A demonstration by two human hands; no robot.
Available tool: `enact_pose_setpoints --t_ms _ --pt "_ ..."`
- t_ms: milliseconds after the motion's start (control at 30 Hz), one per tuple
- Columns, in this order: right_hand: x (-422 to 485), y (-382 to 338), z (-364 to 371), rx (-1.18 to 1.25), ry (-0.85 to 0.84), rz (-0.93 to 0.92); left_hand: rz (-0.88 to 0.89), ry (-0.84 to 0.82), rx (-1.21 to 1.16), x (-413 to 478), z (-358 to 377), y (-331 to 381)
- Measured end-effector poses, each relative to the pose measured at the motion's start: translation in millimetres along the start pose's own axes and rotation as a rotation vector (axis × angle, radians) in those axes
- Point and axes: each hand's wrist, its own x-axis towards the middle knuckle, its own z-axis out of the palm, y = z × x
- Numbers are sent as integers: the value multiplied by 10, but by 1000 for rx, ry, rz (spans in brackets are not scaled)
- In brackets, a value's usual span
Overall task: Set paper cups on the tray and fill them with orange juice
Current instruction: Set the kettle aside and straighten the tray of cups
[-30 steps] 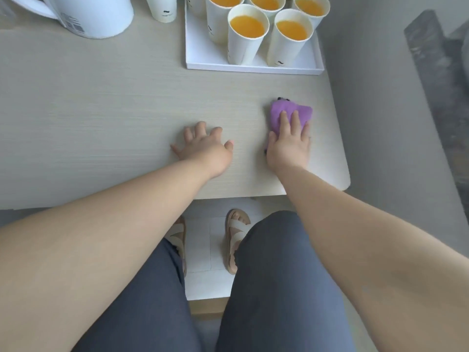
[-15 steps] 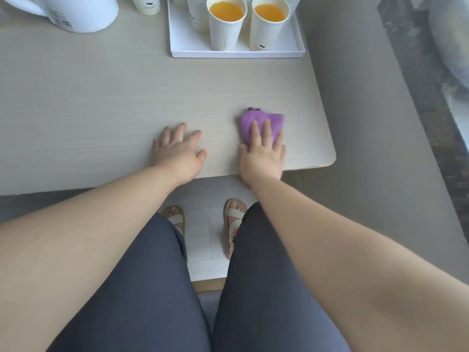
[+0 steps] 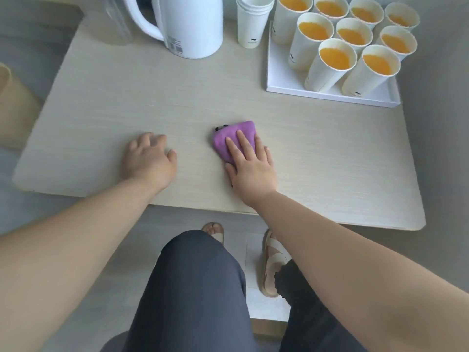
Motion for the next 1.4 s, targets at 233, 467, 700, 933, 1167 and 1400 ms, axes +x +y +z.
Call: enact_pose_setpoints --t_ms 233,467,700,933,1167,1400 --pt "1173 -6 -232 14 51 137 8 -2 -39 88 -69 -63" --pt "1630 -863 -118 6 -10 -71 -64 30 -192 206 -223 -136" --pt "1671 -511 -167 -41 24 -247 -185 151 -316 331 -313 -648" --pt "1475 -1830 154 -27 -97 -267 -316 342 -546 207 -255 -919" --pt "480 -1479 349 -118 -155 -858 -240 356 -534 -129 -86 -1059" --pt "526 -317 -3 -64 -65 -439 -38 117 -298 -269 34 -609"
